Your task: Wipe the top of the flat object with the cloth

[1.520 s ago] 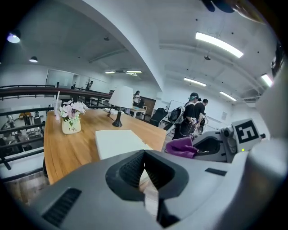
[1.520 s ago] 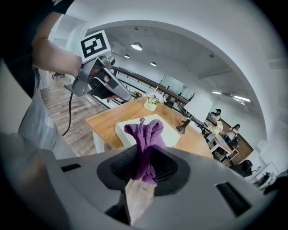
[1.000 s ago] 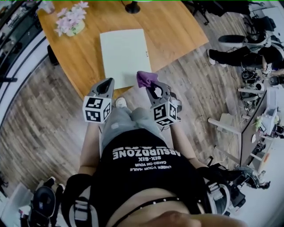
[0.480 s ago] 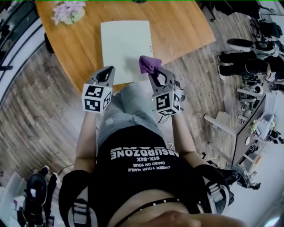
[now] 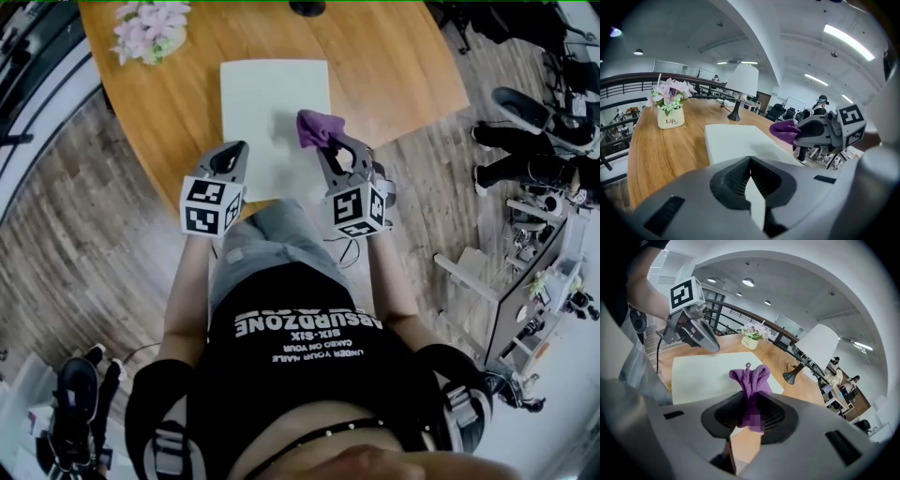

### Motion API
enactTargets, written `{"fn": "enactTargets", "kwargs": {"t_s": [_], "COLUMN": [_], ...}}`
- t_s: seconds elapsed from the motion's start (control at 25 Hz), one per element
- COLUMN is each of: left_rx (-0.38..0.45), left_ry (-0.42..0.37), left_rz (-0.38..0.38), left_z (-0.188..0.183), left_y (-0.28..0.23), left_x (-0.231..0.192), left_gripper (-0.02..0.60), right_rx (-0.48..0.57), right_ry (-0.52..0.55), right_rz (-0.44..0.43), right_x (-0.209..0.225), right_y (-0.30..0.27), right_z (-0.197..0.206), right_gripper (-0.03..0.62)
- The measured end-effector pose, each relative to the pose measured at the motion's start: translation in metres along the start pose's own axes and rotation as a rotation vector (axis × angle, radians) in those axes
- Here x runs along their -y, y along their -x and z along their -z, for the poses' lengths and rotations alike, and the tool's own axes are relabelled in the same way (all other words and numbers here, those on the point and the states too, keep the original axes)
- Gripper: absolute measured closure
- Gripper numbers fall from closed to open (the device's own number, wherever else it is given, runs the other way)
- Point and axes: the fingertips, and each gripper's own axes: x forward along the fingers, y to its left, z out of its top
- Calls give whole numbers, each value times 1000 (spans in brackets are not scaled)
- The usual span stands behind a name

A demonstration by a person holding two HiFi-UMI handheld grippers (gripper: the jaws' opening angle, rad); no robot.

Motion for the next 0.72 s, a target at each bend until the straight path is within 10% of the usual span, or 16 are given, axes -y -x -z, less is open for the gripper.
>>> {"fn": "enactTargets", "kwargs": {"t_s": [0.72], "left_rx": [-115], "left_ry": [-23], "left_rz": [-4], "left_z": [-1], "left_y": [-44], "left_x": [-36], "left_gripper": [565], "right_rx": [-39], "right_ry": [77], "right_rz": [6], "right_x": [91], "right_y": [-91], "right_z": [-6], "right_gripper": [493]}}
